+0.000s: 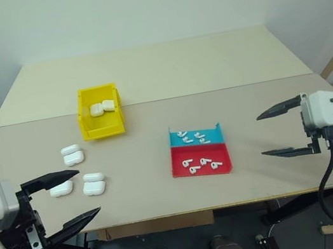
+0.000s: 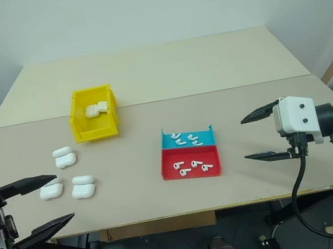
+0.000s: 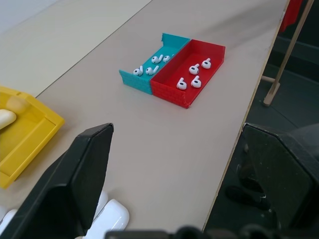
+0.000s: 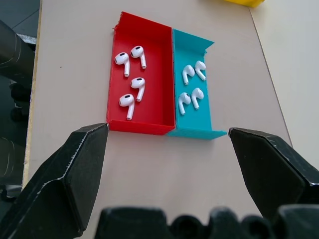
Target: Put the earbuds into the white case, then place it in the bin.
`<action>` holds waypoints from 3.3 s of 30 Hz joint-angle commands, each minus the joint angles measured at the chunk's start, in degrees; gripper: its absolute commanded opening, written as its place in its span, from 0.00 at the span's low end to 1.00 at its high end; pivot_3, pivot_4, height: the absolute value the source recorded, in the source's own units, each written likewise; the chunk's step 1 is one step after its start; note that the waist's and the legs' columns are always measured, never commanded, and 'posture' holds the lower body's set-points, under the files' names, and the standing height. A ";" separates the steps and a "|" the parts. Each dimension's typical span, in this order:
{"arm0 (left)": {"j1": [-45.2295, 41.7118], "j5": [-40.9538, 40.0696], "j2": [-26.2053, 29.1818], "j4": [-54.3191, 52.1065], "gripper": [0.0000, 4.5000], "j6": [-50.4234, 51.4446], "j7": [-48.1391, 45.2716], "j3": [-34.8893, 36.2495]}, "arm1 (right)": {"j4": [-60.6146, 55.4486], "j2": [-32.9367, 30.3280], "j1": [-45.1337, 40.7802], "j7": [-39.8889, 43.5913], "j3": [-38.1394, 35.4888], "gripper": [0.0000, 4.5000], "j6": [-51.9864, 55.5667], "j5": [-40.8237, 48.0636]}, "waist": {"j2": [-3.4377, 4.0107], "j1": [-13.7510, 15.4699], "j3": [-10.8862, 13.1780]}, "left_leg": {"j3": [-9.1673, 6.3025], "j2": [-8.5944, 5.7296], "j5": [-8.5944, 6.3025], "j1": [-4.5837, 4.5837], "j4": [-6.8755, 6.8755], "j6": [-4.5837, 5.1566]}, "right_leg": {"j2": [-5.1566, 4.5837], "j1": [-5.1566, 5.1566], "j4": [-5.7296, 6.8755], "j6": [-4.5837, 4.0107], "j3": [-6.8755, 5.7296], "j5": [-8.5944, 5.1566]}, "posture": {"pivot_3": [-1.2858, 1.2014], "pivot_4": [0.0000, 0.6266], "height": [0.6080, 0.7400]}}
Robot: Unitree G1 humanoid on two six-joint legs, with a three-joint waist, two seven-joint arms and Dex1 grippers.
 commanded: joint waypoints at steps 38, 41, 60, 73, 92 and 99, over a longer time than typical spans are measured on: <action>4.64 -60.79 30.88 -0.33 1.00 28.65 85.49 -1.79 | -6.96 -2.12 -5.08 -1.75 3.33 1.00 6.90 -0.86 | -0.03 0.36 0.04 | -0.13 -0.03 0.00 0.07 0.02 0.00 | -0.11 0.03 0.07 0.02 -0.03 0.03 | 0.52 0.24 1.00; 2.59 -65.89 36.42 3.64 1.00 24.48 91.90 -9.20 | -9.01 -2.00 -3.17 -2.90 2.44 1.00 8.30 -0.28 | -0.02 0.02 0.04 | -0.09 -0.04 0.00 0.03 -0.03 -0.01 | -0.12 -0.03 0.07 -0.01 -0.02 0.03 | 0.52 0.24 1.00; -36.63 -65.89 28.52 15.87 1.00 25.80 105.75 -54.10 | -13.17 -4.87 5.84 -2.95 -3.78 1.00 12.63 0.77 | 0.00 1.12 0.05 | -0.08 -0.06 0.01 0.02 -0.10 -0.12 | 0.01 -0.01 0.05 -0.07 -0.06 0.01 | 0.52 0.24 1.00; -49.52 -65.89 14.11 24.18 1.00 34.26 117.92 -63.15 | -14.21 -7.06 9.31 -1.76 -8.00 1.00 14.62 1.68 | -0.08 1.84 0.04 | -0.16 -0.11 0.03 -0.05 -0.02 -0.15 | -0.03 0.00 0.05 -0.01 -0.07 0.06 | 0.52 0.24 1.00; -54.60 -65.89 8.72 29.65 1.00 39.74 118.47 -65.90 | -16.08 -5.56 14.64 -4.42 -11.06 1.00 14.18 0.23 | -0.09 1.88 0.03 | -0.16 -0.18 0.06 -0.06 0.01 -0.20 | -0.07 0.02 0.04 0.03 -0.06 0.07 | 0.52 0.24 1.00; -54.52 -65.89 8.22 30.54 0.91 40.52 119.26 -66.43 | -16.24 -5.50 15.15 -5.02 -10.84 1.00 13.92 -0.43 | -0.07 1.97 0.01 | -0.17 -0.20 0.07 -0.03 0.01 -0.21 | -0.10 0.05 0.05 0.03 -0.06 0.07 | 0.52 0.24 1.00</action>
